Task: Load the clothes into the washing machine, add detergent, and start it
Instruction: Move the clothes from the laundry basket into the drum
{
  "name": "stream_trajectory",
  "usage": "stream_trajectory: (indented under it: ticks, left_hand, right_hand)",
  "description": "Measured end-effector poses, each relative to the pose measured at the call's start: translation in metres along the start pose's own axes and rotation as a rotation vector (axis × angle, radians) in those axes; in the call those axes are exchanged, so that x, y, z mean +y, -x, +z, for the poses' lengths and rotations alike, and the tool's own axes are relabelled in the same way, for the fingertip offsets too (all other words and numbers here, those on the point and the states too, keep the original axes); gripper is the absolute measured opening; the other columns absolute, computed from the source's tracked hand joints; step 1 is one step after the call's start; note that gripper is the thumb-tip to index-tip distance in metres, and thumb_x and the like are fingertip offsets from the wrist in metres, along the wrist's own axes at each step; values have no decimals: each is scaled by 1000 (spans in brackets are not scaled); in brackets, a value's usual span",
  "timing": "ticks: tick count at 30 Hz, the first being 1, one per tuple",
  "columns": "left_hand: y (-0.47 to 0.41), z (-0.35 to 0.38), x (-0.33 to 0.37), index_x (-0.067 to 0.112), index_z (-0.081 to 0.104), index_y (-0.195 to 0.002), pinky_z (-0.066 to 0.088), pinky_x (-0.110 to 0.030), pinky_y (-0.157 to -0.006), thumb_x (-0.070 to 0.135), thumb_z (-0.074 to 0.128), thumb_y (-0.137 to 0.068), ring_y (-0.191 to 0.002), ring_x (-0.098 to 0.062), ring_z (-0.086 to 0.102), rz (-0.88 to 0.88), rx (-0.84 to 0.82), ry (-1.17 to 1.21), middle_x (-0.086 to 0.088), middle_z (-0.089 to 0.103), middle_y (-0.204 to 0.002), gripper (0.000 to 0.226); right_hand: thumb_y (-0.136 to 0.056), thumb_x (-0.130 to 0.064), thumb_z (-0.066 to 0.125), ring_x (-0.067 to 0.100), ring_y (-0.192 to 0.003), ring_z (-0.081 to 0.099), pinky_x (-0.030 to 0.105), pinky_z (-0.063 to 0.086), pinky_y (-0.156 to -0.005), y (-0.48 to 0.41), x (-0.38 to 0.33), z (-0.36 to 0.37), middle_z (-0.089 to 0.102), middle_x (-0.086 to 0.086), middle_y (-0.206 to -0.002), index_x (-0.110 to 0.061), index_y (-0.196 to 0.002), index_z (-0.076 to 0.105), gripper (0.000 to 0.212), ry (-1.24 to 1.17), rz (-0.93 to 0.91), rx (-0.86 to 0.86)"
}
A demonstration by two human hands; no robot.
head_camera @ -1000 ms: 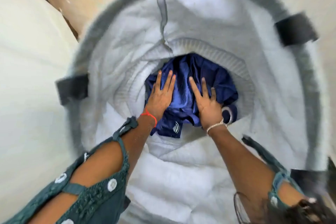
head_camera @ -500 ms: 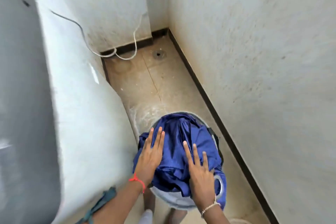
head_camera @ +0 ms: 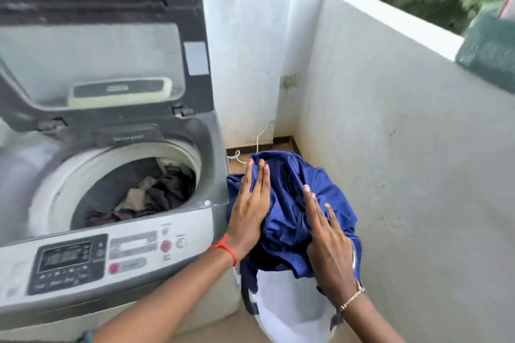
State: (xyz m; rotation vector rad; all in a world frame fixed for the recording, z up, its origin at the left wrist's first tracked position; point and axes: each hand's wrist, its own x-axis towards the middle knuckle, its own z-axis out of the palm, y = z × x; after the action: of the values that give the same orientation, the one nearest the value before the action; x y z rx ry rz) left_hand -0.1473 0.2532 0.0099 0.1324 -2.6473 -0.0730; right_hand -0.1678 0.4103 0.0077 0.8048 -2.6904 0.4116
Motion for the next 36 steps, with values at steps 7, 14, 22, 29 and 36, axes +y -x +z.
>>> stream_trajectory:
  ticks: [7, 14, 22, 29, 36]
  left_hand:
    - [-37, -99, -68, -10, 19, -143, 45, -36, -100, -20, 23, -67, -140, -41, 17, -5, 237, 87, -21, 25, -151, 76]
    - [-38, -182, -175, -9, 15, -143, 45, -40, -100, -23, 22, -68, -140, -37, 11, -13, 353, 59, -21, 25, -151, 77]
    - [16, -174, -294, -9, 15, -143, 48, -42, -96, -20, 17, -71, -139, -41, 19, -127, 300, -93, -24, 30, -148, 72]
    - [82, -84, -350, -16, 13, -140, 34, -44, -109, -16, -17, -74, -138, -47, 12, -253, -154, -354, -32, 20, -148, 72]
    - [107, -21, -382, -10, 4, -143, 3, -46, -114, -3, 41, -77, -141, -34, -18, -332, -605, -319, -30, 39, -140, 76]
  right_hand:
    - [-52, 14, 30, 35, -112, 59, 27, 43, -37, -53, -77, -78, 63, 3, -124, -32, -146, 7, 107, 10, -77, 222]
    - [-52, 21, 40, 35, -114, 58, 33, 48, -40, -95, -195, -98, 60, 7, -128, -28, -143, 14, 106, -58, -178, 405]
    - [-60, 8, 22, 35, -121, 52, 39, 58, -55, -117, -300, -24, 48, 1, -140, -35, -145, 2, 98, -158, -287, 247]
    - [-67, 0, 20, 32, -106, 63, 31, 51, -39, -124, -328, 82, 61, -1, -128, -35, -146, 2, 89, -92, -329, -139]
    - [-80, 11, 39, 41, -134, 30, 61, 47, -81, -145, -332, 158, 23, 4, -154, -44, -138, -22, 101, -60, -504, -508]
